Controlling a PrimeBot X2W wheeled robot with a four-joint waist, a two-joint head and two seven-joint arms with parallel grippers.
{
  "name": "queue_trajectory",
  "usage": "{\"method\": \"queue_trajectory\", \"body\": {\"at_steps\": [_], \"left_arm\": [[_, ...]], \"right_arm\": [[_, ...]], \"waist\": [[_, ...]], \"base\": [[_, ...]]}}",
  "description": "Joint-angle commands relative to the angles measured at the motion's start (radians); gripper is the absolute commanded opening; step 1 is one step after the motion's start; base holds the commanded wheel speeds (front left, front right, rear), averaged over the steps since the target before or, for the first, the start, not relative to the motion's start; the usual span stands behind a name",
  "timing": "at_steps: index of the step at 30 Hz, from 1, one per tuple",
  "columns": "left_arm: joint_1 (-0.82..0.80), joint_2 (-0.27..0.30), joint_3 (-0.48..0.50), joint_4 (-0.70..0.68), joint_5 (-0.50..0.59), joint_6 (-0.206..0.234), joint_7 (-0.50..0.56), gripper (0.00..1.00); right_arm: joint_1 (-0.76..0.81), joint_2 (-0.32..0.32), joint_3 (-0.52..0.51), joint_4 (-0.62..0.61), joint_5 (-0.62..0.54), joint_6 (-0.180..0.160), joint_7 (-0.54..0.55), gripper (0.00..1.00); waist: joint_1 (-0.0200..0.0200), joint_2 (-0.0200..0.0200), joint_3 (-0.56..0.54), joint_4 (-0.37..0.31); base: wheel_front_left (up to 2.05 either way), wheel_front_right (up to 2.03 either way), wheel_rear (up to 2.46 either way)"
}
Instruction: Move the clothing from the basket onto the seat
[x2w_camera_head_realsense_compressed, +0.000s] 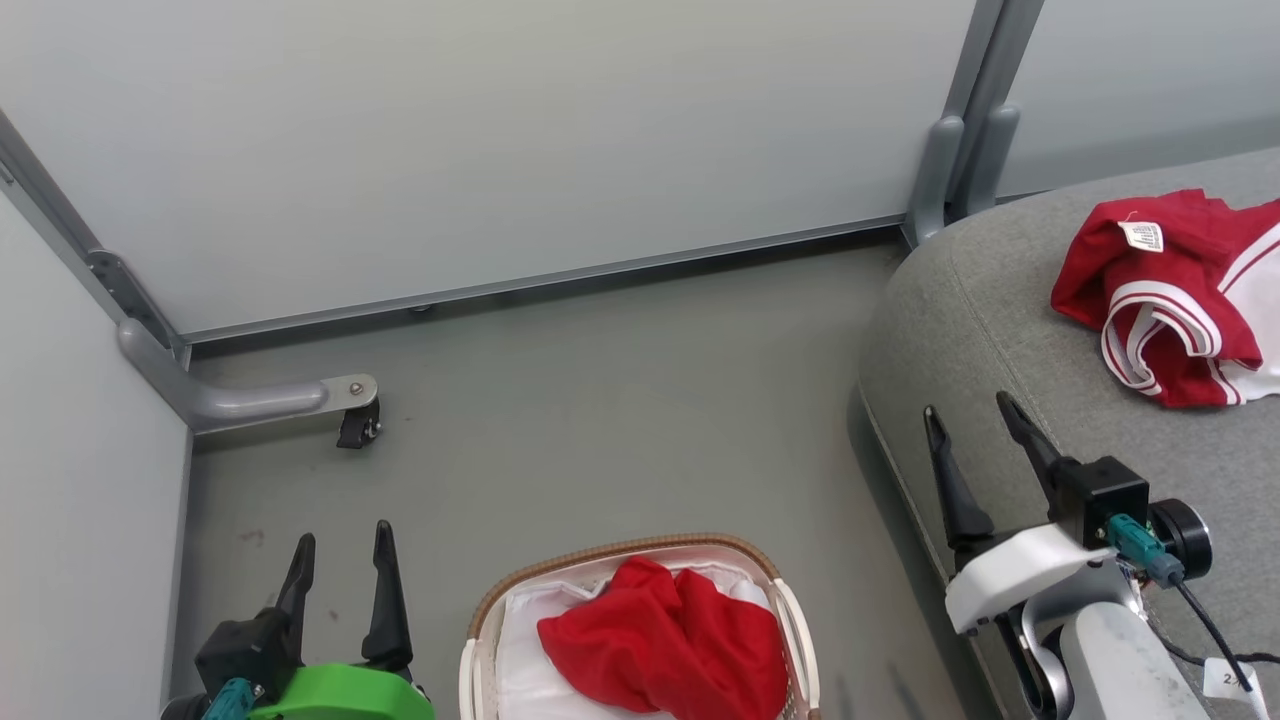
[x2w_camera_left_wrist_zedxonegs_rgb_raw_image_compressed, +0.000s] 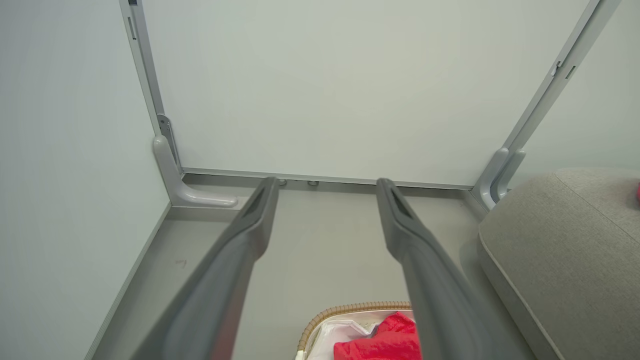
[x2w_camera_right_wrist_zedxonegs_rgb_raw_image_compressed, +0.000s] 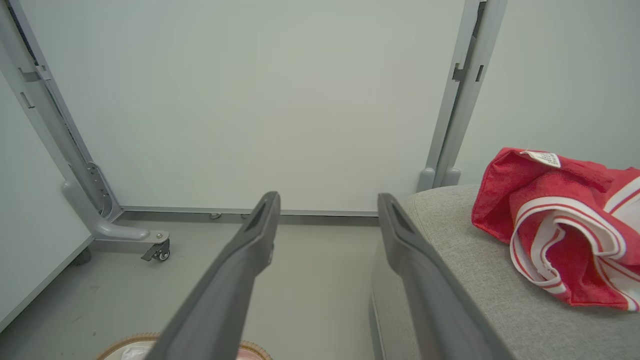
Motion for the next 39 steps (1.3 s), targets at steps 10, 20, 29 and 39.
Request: {"method": "queue_trajectory", "body": {"at_steps": [10,20,29,39], "left_arm": [[0.025,0.0,-0.018,0.02,-0.025,0.017,0.0,1.0],[0.023,0.0,-0.025,0.018,-0.025,0.017,0.0,1.0],[0.019,0.0,-0.034,0.026,-0.019,0.014,0.0,1.0],[0.01,0.0,-0.039,0.032,-0.003,0.006,-0.001,1.0]], "right_arm": [[0.093,-0.003,0.033,-0.019,0.037,-0.001,-0.002,1.0],[0.094,-0.003,0.037,-0.013,0.035,-0.001,-0.002,1.0],[0.096,-0.003,0.04,-0.009,0.036,-0.001,-0.002,1.0],[0.097,-0.003,0.039,-0.012,0.034,-0.001,-0.002,1.0]], "waist": [[0.0001,0.0,-0.024,0.02],[0.0001,0.0,-0.023,0.017],[0.0001,0.0,-0.024,0.019],[0.0001,0.0,-0.019,0.017]], "base": [[0.0,0.0,0.0],[0.0,0.0,0.0],[0.0,0.0,0.0],[0.0,0.0,0.0]]}}
